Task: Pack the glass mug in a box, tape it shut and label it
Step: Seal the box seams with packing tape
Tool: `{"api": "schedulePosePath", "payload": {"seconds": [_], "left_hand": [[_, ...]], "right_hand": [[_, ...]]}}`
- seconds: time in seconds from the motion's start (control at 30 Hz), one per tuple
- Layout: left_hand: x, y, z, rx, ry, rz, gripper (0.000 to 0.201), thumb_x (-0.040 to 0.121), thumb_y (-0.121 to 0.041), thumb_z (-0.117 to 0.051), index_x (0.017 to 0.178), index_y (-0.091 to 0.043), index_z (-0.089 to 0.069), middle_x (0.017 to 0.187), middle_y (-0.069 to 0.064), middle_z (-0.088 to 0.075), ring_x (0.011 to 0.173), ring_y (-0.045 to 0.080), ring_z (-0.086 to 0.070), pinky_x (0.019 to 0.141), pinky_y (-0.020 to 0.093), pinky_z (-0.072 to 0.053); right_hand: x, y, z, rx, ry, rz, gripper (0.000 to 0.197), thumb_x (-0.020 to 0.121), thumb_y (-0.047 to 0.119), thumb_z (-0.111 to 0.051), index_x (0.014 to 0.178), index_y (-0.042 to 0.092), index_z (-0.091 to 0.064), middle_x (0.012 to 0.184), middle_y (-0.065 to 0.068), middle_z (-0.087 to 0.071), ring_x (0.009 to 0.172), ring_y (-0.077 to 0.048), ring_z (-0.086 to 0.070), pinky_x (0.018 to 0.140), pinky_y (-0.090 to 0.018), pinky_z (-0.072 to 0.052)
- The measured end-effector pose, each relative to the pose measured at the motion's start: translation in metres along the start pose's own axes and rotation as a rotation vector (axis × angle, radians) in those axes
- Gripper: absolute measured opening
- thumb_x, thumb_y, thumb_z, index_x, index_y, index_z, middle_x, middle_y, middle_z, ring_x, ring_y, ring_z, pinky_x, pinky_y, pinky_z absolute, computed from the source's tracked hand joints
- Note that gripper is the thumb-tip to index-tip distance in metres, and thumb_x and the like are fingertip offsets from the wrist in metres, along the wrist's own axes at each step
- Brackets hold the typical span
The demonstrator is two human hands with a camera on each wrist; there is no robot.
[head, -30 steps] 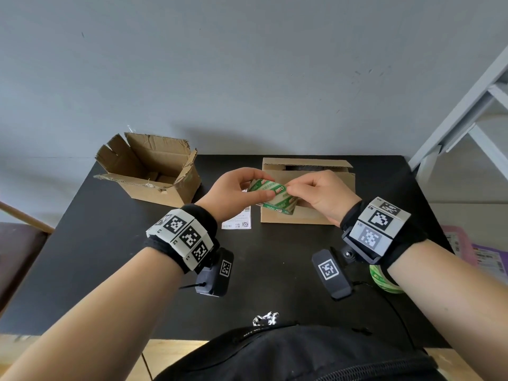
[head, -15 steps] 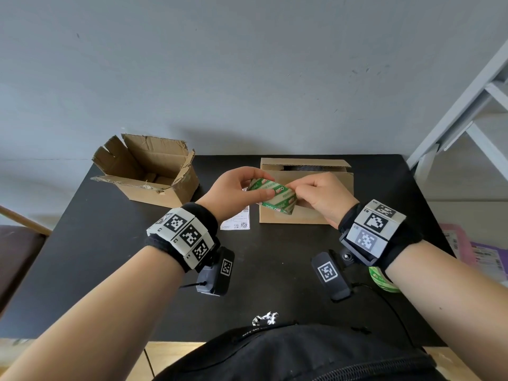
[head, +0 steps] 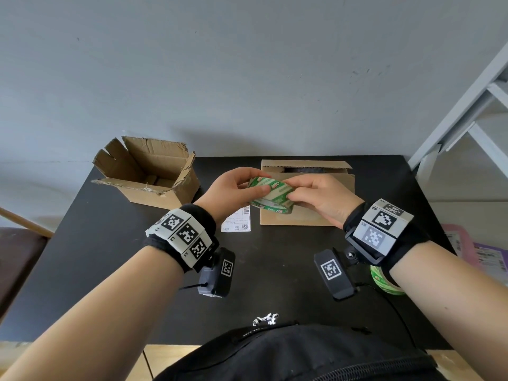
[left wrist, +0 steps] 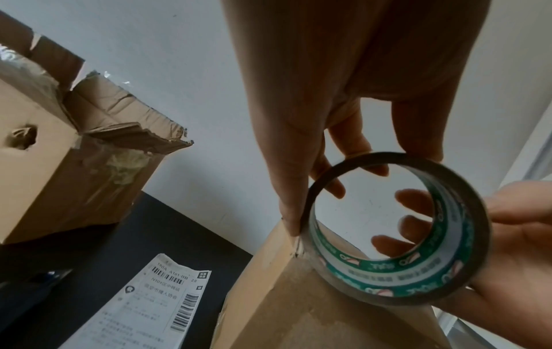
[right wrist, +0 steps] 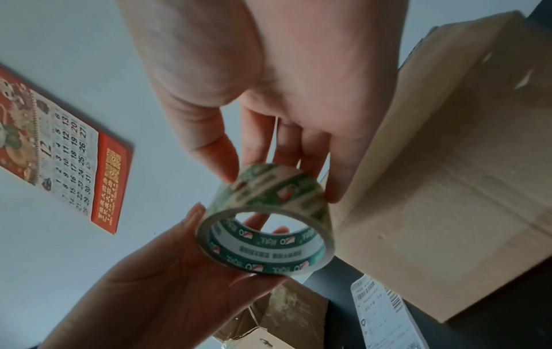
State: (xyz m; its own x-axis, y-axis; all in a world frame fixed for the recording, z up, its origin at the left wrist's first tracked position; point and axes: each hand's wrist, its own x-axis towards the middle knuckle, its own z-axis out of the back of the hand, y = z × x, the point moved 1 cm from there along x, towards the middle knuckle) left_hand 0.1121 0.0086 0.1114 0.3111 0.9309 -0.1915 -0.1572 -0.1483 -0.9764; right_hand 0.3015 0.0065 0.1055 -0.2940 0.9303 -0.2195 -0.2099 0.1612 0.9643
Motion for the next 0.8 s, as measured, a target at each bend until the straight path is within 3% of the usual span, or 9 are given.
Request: {"api": "schedulePosePath", "payload": {"seconds": [0.13, 0.2, 0.3, 0.37, 0.43, 0.5, 0.6, 0.7, 0.8], "left_hand": [[0.002, 0.003, 0.001, -0.092, -0.011, 0.037, 0.021, 0.091, -0.008, -0.056, 0.112, -0.015, -0.057, 0.109, 0.006, -0.063, 0.1, 0.019, -0.063, 0.09, 0.035, -0.054], [0.004, 0.003, -0.001, 0.175, -0.121, -0.042, 0.022, 0.091, -0.014, -0.058, 0.112, -0.021, -0.058, 0.113, -0.003, -0.061, 0.11, 0.013, -0.057, 0.092, 0.026, -0.049], [0.002, -0.001, -0.009, 0.438, -0.252, -0.18, 0.02, 0.091, -0.02, -0.06, 0.11, -0.021, -0.066, 0.104, -0.008, -0.065, 0.098, 0.003, -0.059, 0.083, 0.011, -0.045], [-0.001, -0.005, -0.014, 0.486, -0.276, -0.215, 0.021, 0.092, -0.021, -0.059, 0.109, -0.018, -0.07, 0.098, -0.006, -0.068, 0.088, 0.001, -0.06, 0.081, 0.012, -0.046], [-0.003, -0.007, -0.019, 0.583, -0.288, -0.235, 0.023, 0.093, -0.023, -0.058, 0.112, -0.017, -0.069, 0.101, -0.004, -0.069, 0.091, 0.005, -0.061, 0.082, 0.013, -0.046], [-0.004, -0.009, -0.023, 0.702, -0.305, -0.25, 0.025, 0.093, -0.024, -0.056, 0.113, -0.018, -0.069, 0.106, -0.001, -0.07, 0.099, 0.012, -0.062, 0.088, 0.024, -0.048], [-0.004, -0.011, -0.028, 0.89, -0.313, -0.231, 0.024, 0.095, -0.028, -0.051, 0.11, -0.023, -0.07, 0.102, 0.0, -0.071, 0.098, 0.019, -0.062, 0.084, 0.036, -0.05], [-0.003, -0.014, -0.03, 1.038, -0.307, -0.181, 0.026, 0.096, -0.033, -0.046, 0.109, -0.028, -0.068, 0.103, -0.005, -0.069, 0.097, 0.017, -0.061, 0.08, 0.035, -0.051], [-0.001, -0.016, -0.032, 1.132, -0.324, -0.169, 0.025, 0.096, -0.033, -0.043, 0.104, -0.026, -0.066, 0.101, -0.006, -0.067, 0.092, 0.017, -0.061, 0.071, 0.031, -0.048]], "right_hand": [[0.0, 0.001, 0.002, -0.154, 0.044, 0.05, 0.014, 0.088, 0.011, -0.061, 0.1, 0.013, -0.067, 0.097, -0.002, -0.069, 0.091, -0.012, -0.064, 0.09, -0.025, -0.049], [0.0, 0.001, 0.0, -0.188, 0.003, 0.062, 0.009, 0.087, 0.014, -0.063, 0.095, 0.012, -0.068, 0.089, -0.001, -0.069, 0.082, -0.011, -0.064, 0.083, -0.024, -0.051], [0.001, 0.002, -0.002, -0.241, -0.07, 0.091, 0.01, 0.087, 0.018, -0.063, 0.091, 0.011, -0.068, 0.082, 0.004, -0.068, 0.071, -0.002, -0.064, 0.07, -0.016, -0.052], [0.001, 0.004, -0.003, -0.299, -0.105, 0.112, 0.013, 0.088, 0.02, -0.063, 0.093, 0.009, -0.068, 0.078, 0.006, -0.067, 0.066, 0.001, -0.064, 0.063, -0.012, -0.05], [0.002, 0.004, -0.005, -0.369, -0.153, 0.128, 0.011, 0.087, 0.023, -0.064, 0.091, 0.014, -0.069, 0.08, 0.005, -0.068, 0.073, -0.005, -0.065, 0.069, -0.019, -0.052], [0.001, 0.004, -0.008, -0.423, -0.193, 0.141, 0.011, 0.084, 0.026, -0.067, 0.089, 0.017, -0.068, 0.084, 0.001, -0.069, 0.08, -0.012, -0.066, 0.075, -0.027, -0.053], [-0.001, 0.005, -0.012, -0.516, -0.221, 0.156, 0.02, 0.081, 0.03, -0.071, 0.092, 0.014, -0.068, 0.083, 0.0, -0.067, 0.077, -0.012, -0.062, 0.072, -0.026, -0.05], [-0.003, 0.009, -0.014, -0.627, -0.239, 0.165, 0.023, 0.081, 0.031, -0.071, 0.093, 0.013, -0.068, 0.079, 0.004, -0.061, 0.071, -0.008, -0.054, 0.064, -0.02, -0.041], [-0.005, 0.012, -0.015, -0.696, -0.237, 0.178, 0.025, 0.081, 0.033, -0.069, 0.095, 0.012, -0.067, 0.081, 0.004, -0.062, 0.074, -0.01, -0.055, 0.068, -0.023, -0.042]]}}
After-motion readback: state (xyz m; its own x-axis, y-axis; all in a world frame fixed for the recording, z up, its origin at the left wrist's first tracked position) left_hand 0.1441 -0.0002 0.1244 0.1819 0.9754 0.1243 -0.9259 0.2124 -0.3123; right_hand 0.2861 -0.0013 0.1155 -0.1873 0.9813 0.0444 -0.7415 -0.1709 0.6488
